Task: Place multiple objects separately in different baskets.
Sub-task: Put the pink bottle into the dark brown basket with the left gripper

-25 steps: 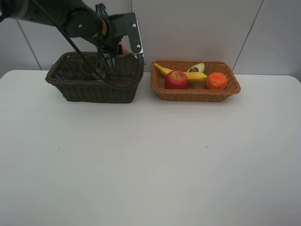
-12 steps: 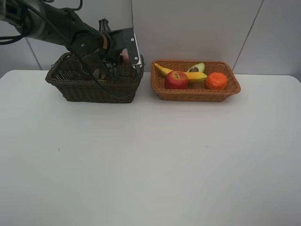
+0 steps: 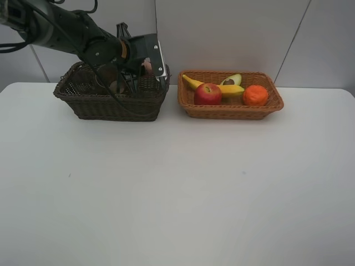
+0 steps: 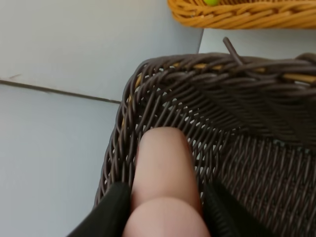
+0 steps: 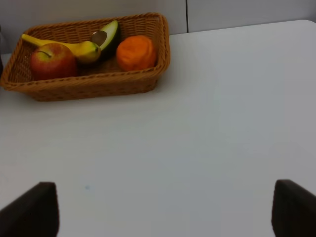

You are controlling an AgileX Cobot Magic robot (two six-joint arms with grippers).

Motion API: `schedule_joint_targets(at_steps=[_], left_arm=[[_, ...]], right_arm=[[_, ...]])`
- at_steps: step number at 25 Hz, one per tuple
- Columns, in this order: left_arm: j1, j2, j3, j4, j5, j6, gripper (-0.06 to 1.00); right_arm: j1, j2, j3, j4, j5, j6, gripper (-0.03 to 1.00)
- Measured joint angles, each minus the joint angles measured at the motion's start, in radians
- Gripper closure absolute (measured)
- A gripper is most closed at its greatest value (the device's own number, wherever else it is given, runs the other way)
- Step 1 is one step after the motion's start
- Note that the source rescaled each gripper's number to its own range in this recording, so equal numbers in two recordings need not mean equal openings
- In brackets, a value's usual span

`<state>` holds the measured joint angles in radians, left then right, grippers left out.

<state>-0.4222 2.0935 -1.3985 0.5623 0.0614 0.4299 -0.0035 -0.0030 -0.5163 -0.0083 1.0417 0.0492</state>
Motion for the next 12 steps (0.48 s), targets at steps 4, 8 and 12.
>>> schedule_joint_targets(at_steps=[4,8,12], left_arm=[[0.0,0.0,0.0,0.002,0.015,0.0,0.51],[0.0,0.0,0.0,0.002,0.032,0.0,0.51],[0.0,0.0,0.0,0.002,0.05,0.0,0.5]], right_arm=[[0.0,0.0,0.0,0.0,0.0,0.0,0.12],[0.0,0.0,0.0,0.0,0.0,0.0,0.12],[0.0,0.0,0.0,0.0,0.0,0.0,0.12]])
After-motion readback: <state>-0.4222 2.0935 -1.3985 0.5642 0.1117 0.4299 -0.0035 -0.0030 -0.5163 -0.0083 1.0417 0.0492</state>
